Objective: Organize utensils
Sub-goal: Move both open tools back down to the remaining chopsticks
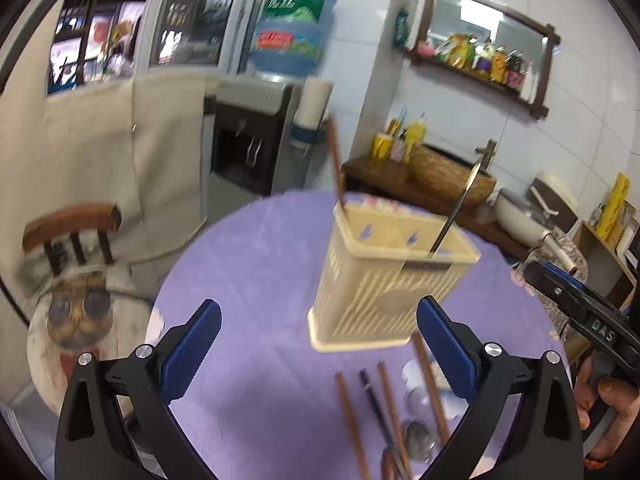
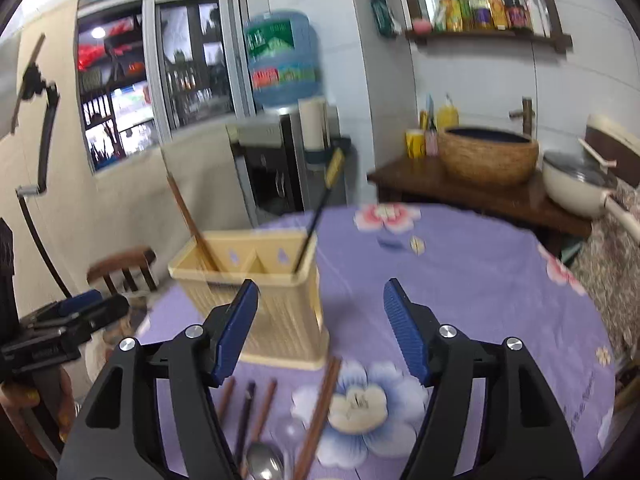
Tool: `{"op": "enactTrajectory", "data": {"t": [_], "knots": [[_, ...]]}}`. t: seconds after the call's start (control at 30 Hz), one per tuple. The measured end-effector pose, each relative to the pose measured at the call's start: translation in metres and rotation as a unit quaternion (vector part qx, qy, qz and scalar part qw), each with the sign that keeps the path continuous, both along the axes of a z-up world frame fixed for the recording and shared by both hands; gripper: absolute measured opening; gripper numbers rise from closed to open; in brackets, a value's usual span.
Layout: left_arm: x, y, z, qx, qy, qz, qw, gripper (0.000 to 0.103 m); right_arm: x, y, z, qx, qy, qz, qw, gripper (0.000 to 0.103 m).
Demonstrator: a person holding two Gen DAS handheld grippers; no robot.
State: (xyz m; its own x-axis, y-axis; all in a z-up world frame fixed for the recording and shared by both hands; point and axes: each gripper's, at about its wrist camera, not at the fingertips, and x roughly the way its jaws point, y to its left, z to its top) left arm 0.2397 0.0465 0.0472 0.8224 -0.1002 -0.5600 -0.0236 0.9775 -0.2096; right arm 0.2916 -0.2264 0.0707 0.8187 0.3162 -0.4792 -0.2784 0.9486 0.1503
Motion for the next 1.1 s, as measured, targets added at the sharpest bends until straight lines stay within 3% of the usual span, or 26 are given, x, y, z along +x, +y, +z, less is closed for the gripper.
{"op": "enactTrajectory", "data": {"t": [0.23,0.43,0.6,0.77,1.1], "knots": [[-0.008,0.003,-0.06,-0.006,0.08,0.001,0.9968,0.088,-0.005,-0.004,-0.071,-0.02,0.1,-0.008,0.995,0.066],[-0.016,-0.002,-0.089,-0.01,0.118,-0.011,0.9929,0.078,-0.018,0.001,-0.101,-0.027,0.127,-0.002,0.992,0.065],[-0.02,-0.008,-0.098,-0.008,0.135,-0.022,0.9906,0.069,-0.025,0.007,-0.116,-0.042,0.14,0.006,0.989,0.064],[-0.018,-0.019,-0.104,-0.004,0.146,-0.037,0.9886,0.064,-0.013,0.008,-0.121,-0.053,0.154,-0.005,0.987,0.056],[-0.016,-0.029,-0.104,0.004,0.147,-0.044,0.9882,0.064,0.015,0.016,-0.137,-0.07,0.193,-0.011,0.979,0.046]]}}
